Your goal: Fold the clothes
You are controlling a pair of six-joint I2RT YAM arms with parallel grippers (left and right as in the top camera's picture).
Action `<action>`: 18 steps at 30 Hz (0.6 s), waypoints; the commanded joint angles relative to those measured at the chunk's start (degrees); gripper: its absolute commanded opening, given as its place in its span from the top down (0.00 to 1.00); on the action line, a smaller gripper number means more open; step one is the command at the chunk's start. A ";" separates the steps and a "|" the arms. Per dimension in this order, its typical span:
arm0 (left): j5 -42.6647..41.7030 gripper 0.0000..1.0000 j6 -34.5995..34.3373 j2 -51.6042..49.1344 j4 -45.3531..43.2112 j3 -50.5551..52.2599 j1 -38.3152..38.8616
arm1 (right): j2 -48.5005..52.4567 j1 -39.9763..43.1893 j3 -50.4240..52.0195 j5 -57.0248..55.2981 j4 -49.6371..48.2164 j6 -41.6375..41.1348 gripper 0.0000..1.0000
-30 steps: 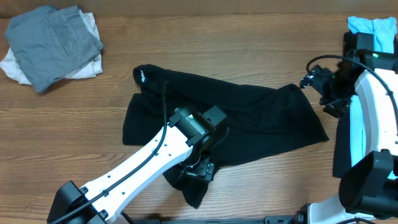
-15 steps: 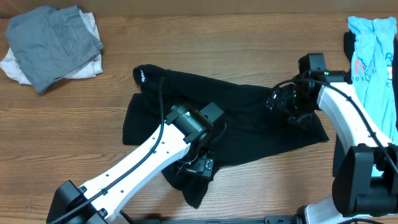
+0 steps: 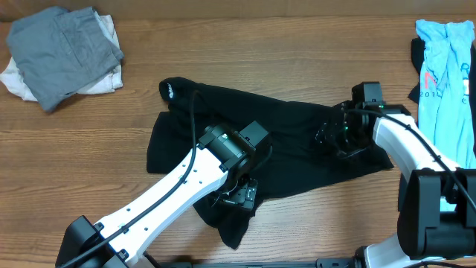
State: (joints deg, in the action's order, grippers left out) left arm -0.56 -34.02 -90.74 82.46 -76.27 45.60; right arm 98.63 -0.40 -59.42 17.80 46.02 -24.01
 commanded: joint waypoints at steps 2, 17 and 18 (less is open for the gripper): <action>1.22 0.00 0.72 0.76 -0.48 -0.70 -0.39 | -0.44 0.02 2.01 1.86 -2.01 -0.37 0.25; 1.20 0.00 1.29 0.76 -0.39 -0.70 -0.39 | 1.16 -2.27 3.10 1.11 -6.97 -4.61 0.52; 1.20 0.00 1.29 0.76 -0.39 -0.70 -0.39 | 1.16 -2.27 3.10 1.14 -7.23 -4.61 0.59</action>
State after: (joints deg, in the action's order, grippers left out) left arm -0.54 -33.95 -90.74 82.04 -76.27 45.60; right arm 99.29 -2.57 -56.86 19.18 39.53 -27.33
